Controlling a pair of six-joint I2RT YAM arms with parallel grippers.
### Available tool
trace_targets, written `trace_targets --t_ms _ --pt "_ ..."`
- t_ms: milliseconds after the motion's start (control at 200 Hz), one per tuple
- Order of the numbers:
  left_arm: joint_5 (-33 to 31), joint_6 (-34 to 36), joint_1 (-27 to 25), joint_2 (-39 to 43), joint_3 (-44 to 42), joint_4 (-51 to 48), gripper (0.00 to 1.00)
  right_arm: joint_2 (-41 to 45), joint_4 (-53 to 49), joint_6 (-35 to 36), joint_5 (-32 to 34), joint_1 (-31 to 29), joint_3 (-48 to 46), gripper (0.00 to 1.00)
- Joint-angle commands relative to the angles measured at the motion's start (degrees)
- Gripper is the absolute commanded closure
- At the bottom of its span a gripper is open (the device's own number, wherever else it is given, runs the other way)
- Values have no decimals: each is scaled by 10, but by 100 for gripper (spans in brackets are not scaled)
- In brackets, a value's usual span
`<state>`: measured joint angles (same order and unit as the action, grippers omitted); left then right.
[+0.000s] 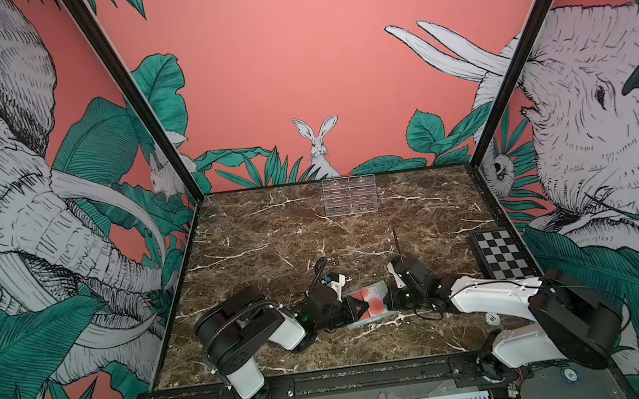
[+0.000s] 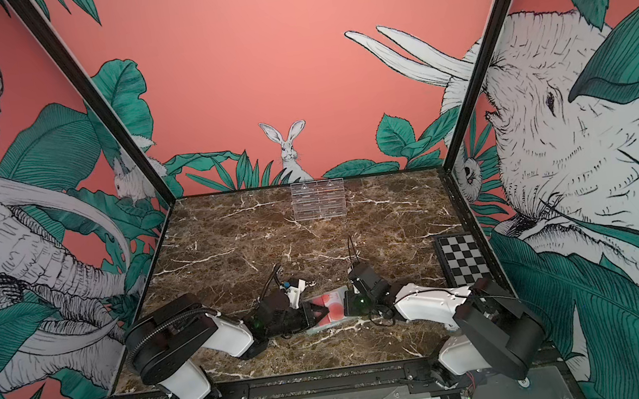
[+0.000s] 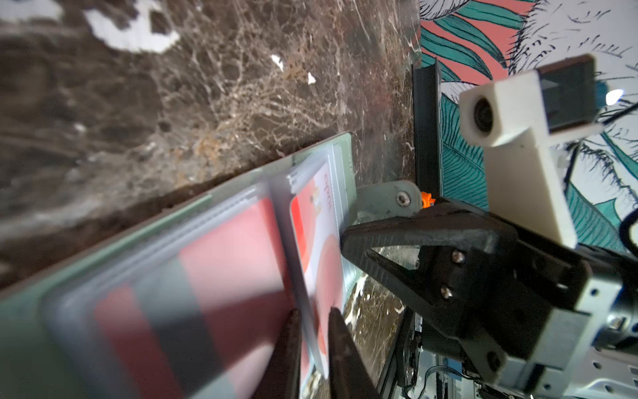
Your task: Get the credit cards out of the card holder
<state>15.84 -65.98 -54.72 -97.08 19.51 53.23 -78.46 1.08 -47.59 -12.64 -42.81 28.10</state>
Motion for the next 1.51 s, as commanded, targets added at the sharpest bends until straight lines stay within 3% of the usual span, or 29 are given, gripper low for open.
trace_targets --t_ms 0,270,960,1045,1140,1245,1500 --pt "-1 1 -3 -5 0 -1 87 -7 -12 1 8 -3 -14 100" --pt "-3 0 -3 -3 -2 -5 100 -9 -13 1 8 -3 -14 100" --pt "-22 17 -3 63 -23 -81 100 -11 -13 5 5 -3 -11 100" --pt "-22 15 -3 61 -20 -75 76 -12 -13 5 3 -3 -10 100" --pt "-22 14 -3 58 -18 -69 64 -12 -13 6 2 -3 -9 100" --pt "-20 11 -3 49 -12 -61 61 -14 -13 7 1 -3 -7 100" --pt "-14 -2 -3 10 -9 -33 67 -15 -13 7 -1 -3 -7 100"
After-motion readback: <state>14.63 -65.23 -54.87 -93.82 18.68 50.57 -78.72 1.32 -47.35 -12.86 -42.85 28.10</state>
